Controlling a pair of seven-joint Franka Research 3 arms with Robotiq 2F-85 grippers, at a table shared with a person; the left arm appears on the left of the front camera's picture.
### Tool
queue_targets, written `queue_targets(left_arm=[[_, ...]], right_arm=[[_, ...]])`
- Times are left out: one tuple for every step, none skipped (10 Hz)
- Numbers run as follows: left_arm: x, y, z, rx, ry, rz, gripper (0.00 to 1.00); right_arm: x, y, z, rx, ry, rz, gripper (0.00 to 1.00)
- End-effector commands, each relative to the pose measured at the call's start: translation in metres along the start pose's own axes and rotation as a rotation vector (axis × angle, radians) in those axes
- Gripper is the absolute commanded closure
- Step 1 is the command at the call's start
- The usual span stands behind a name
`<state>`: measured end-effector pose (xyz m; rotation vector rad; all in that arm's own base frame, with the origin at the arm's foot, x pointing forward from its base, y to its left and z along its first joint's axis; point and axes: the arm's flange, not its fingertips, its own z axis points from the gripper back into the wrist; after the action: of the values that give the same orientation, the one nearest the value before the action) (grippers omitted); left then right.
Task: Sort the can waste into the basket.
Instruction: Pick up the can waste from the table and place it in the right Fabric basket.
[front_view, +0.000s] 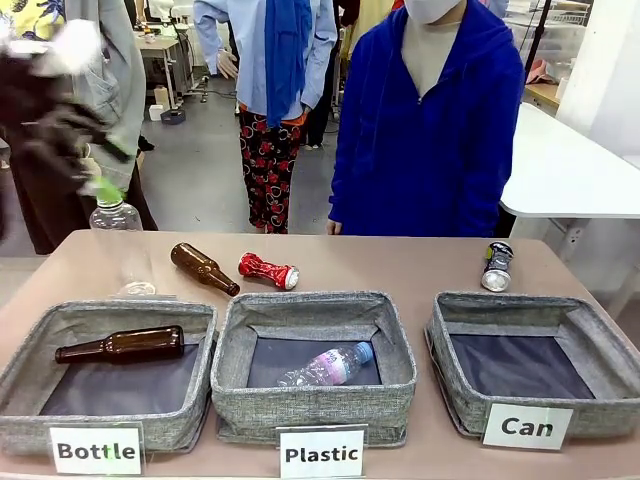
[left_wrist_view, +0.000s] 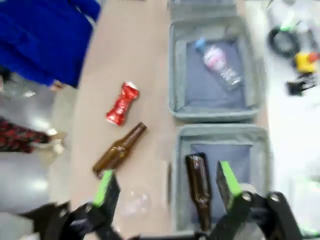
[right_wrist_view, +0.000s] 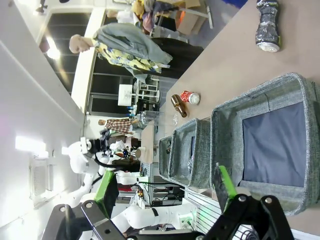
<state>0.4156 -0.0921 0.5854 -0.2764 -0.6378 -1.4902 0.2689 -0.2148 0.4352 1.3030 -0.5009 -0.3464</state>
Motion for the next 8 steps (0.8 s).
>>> queue_targets(left_arm=[[0.023,0.065,-0.047,-0.121,0.214,-0.082,0.0],[0.05,0.088,-0.084,-0.179,0.265,-0.169,0.0],[0.072,0.106,-0.127,-0.234,0.309,-0.246,0.0],[0.082,0.118,-0.164,-0.207,0.341,-0.258,0.0],[0.088,0.128,-0.197,-0.227,0.306,-0.301,0.0],[0.089,0.143,-0.231,-0.168,0.306,-0.291,0.0],[0.088,0.152,-0.259,-0.177,0.279,-0.381,0.0],[0.081,0.158,-0.278,-0.14,0.251,-0.416,0.0]], right_arm=[[0.002,0.001,0.0,0.024,-0.014,0.026,0.0],[0.002,0.001,0.0,0.024,-0.014,0.026,0.0],[0.002,0.001,0.0,0.024,-0.014,0.026,0.0],[0.002,0.001,0.0,0.024,-0.014,0.026,0.0],[0.002,0.001,0.0,0.024,-0.014,0.026,0.0],[0.002,0.001,0.0,0.024,-0.014,0.026,0.0],[0.002,0.001,0.0,0.024,-0.014,0.026,0.0],[0.002,0.001,0.0,0.024,-0.014,0.026,0.0]])
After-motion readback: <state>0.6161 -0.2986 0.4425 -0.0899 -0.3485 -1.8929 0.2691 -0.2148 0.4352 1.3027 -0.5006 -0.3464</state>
